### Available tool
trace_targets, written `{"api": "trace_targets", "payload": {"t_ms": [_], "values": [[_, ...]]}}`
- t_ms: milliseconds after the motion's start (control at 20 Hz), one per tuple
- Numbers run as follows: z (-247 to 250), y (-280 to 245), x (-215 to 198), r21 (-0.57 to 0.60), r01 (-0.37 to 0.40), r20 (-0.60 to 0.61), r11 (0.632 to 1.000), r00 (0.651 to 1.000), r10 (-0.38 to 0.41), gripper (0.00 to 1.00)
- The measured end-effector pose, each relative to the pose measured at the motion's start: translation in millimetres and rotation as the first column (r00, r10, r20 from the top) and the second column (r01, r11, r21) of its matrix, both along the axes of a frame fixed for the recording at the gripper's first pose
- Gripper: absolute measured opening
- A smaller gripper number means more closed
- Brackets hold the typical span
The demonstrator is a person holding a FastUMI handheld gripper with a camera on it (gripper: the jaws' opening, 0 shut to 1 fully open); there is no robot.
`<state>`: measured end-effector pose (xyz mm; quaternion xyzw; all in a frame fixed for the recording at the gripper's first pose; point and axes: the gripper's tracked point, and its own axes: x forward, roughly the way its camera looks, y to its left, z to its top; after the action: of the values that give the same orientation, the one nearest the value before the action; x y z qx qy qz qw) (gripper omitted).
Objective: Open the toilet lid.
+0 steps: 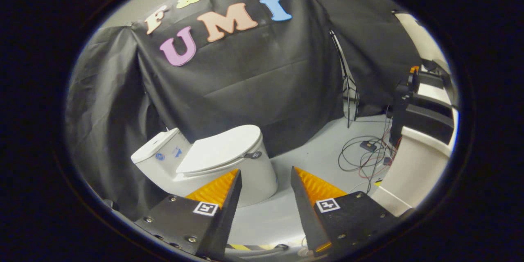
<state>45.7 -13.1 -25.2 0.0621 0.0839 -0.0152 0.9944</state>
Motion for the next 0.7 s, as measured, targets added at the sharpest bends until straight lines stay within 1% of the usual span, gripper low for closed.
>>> {"api": "trace_targets", "payload": {"t_ms": [150, 250, 300, 400, 500, 700], "values": [[9, 10, 33, 0.050, -0.011, 0.010, 0.999, 1.000, 0.010, 0.72], [8, 11, 57, 0.113, 0.015, -0.012, 0.993, 1.000, -0.014, 0.72], [9, 12, 70, 0.166, 0.023, -0.021, 0.986, 1.000, -0.020, 0.72], [6, 20, 92, 0.290, 0.042, -0.045, 0.956, 0.999, -0.031, 0.72], [-11, 26, 113, 0.396, 0.093, -0.107, 0.914, 0.993, -0.055, 0.72], [-65, 50, 147, 0.515, 0.176, -0.219, 0.839, 0.973, -0.069, 0.72]]}}
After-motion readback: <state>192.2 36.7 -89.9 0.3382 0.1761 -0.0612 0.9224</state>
